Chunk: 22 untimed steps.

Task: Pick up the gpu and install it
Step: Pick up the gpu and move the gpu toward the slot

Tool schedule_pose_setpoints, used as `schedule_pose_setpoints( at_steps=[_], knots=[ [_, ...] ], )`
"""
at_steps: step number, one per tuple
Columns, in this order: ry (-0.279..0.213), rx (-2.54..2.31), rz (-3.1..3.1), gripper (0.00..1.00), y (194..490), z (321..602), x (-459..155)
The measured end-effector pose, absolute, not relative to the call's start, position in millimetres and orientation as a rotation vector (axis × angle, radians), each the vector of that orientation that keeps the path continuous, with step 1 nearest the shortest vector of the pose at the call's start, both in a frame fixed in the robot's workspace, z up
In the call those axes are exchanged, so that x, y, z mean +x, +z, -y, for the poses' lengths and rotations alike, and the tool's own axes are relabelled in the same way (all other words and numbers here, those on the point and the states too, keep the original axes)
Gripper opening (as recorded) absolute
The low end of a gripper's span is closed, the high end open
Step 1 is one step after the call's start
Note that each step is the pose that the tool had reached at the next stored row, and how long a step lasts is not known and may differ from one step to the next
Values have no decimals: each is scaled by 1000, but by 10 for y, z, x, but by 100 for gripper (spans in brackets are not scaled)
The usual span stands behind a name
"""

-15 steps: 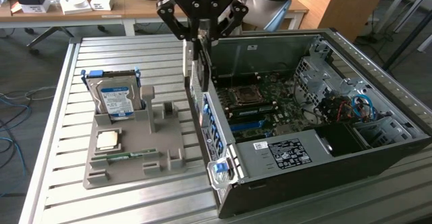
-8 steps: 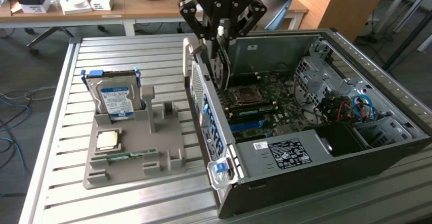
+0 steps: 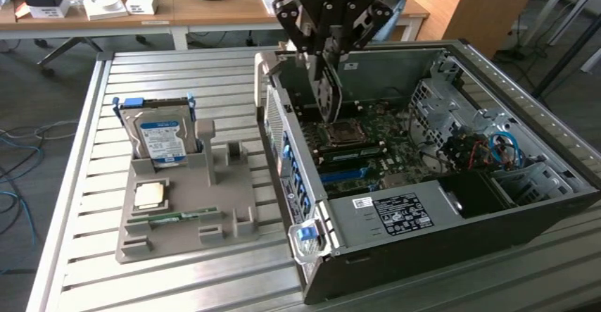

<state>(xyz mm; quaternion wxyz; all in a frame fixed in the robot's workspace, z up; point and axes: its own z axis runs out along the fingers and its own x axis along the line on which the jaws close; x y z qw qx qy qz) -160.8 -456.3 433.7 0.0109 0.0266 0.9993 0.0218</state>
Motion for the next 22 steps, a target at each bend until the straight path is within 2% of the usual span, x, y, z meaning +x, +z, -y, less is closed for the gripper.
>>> schedule_pose_setpoints(
  at_steps=[22],
  knots=[
    [68,83,-3118,26,4337,4564,-880]
  ],
)
